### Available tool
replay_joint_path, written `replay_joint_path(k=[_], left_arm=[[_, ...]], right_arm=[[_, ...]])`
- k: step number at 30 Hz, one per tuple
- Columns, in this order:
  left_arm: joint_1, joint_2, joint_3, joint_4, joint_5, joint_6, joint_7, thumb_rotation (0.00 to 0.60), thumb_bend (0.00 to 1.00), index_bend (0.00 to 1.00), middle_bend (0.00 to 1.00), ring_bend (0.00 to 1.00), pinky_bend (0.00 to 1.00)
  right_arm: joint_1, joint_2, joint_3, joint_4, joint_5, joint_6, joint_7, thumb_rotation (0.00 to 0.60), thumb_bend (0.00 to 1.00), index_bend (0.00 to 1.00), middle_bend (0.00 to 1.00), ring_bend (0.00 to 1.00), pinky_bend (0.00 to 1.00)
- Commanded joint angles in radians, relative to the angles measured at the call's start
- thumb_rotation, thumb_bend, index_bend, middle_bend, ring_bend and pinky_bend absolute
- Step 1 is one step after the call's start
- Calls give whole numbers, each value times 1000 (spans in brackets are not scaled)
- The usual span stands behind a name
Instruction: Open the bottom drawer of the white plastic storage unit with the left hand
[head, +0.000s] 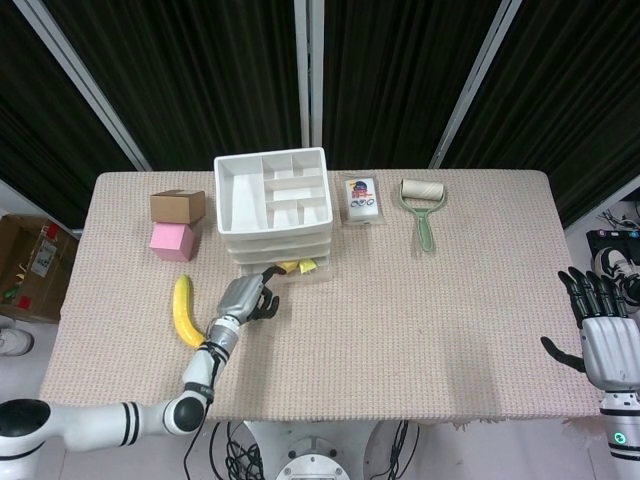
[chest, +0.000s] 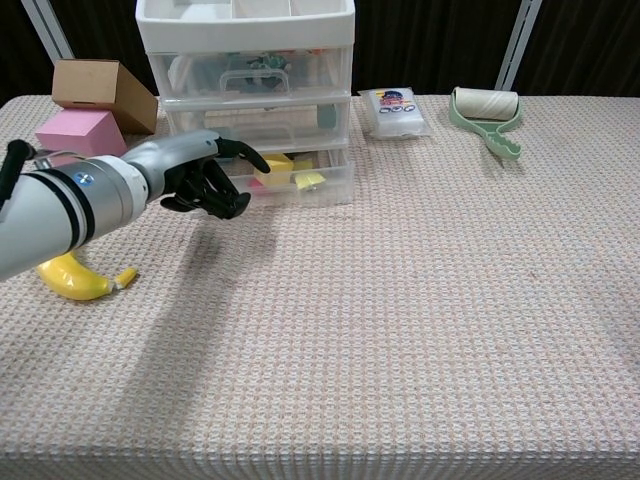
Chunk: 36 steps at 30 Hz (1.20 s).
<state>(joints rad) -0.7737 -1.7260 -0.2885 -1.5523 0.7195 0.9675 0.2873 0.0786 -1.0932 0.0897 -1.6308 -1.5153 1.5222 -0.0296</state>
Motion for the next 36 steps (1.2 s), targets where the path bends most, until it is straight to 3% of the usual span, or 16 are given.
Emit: replay_joint_path(k=[1, 7, 23, 26, 30, 36], left_arm=[[-8, 18, 7, -20, -11, -18, 12, 600, 521, 268, 852, 994, 1000], [-15, 70, 23, -88, -27, -59, 12, 600, 520, 324, 853, 993, 1000], [-6, 188, 104, -254, 31, -98, -17, 600, 515, 330, 851, 993, 1000], [-7, 198, 115, -265, 47, -92, -15, 600, 501, 299, 848, 991, 1000], [-4, 209, 126, -283, 85, -70, -11, 600, 482, 182, 842, 988, 1000], [-9, 250, 133, -326, 176, -27, 26, 600, 483, 177, 840, 982, 1000]], right_arm=[[0, -1, 0, 3, 2, -2, 2, 600, 90, 0, 51, 0, 0], [1, -4, 1, 8, 6, -5, 7, 600, 91, 0, 51, 0, 0], [-2, -4, -2, 0, 1, 1, -2, 600, 91, 0, 51, 0, 0], [-4, -2, -2, -2, 0, 6, -3, 600, 91, 0, 51, 0, 0], [-5, 0, -2, -4, -1, 7, -3, 600, 92, 0, 51, 0, 0], [-9, 1, -3, -4, -3, 13, -2, 600, 91, 0, 51, 0, 0]])
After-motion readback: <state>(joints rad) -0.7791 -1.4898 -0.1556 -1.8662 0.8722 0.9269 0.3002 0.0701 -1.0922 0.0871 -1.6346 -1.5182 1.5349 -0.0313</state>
